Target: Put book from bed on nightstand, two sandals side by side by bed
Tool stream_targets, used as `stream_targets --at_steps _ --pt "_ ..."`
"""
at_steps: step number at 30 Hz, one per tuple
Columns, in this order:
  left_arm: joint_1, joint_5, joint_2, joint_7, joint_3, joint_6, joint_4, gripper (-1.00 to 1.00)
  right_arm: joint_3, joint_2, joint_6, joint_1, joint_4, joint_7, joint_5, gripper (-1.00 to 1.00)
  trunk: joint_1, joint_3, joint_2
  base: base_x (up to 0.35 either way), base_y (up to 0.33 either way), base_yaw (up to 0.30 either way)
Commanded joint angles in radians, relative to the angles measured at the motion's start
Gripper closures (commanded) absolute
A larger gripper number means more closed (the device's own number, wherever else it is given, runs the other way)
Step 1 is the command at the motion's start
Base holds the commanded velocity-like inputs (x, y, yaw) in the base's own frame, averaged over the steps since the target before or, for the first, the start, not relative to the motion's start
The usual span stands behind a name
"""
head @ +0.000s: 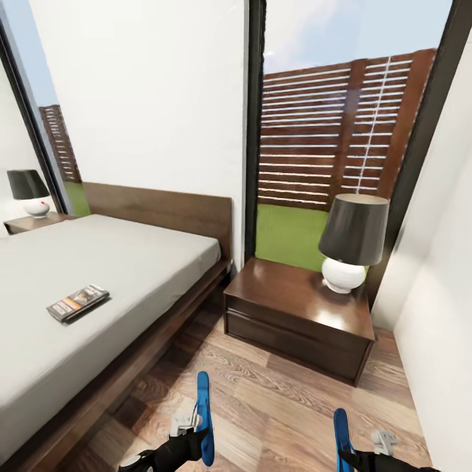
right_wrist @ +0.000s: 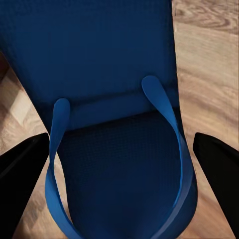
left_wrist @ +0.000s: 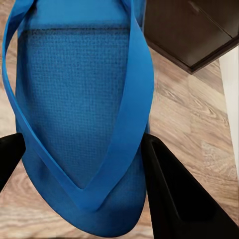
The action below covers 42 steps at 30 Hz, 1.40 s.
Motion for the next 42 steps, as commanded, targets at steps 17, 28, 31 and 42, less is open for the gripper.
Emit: stream_targets --at_steps 17,28,31,42 --pt "-0.001 0.001 -0.001 -0.005 0.005 0.001 0.001 1.0 0.005 -0.001 0.009 0.0 -0.001 0.002 -0.011 1.0 0.0 -0.001 0.0 0.0 0.0 0.281" --pt "-0.001 0.001 -0.001 -0.004 0.005 0.001 0.001 1.0 0.005 -0.001 0.009 0.0 -0.001 0.002 -0.011 1.0 0.0 -0.001 0.0 0.0 0.0 0.282" --pt "-0.001 0.001 -0.001 -0.004 0.005 0.001 0.001 1.0 0.005 -0.001 0.009 0.0 -0.001 0.002 -0.011 1.0 0.0 -0.001 0.0 0.0 0.0 0.282" --pt "-0.001 0.001 -0.001 -0.005 0.005 0.001 0.001 1.0 0.005 -0.001 0.009 0.0 -0.001 0.0 -0.011 1.0 0.0 -0.001 0.0 0.0 0.0 0.286"
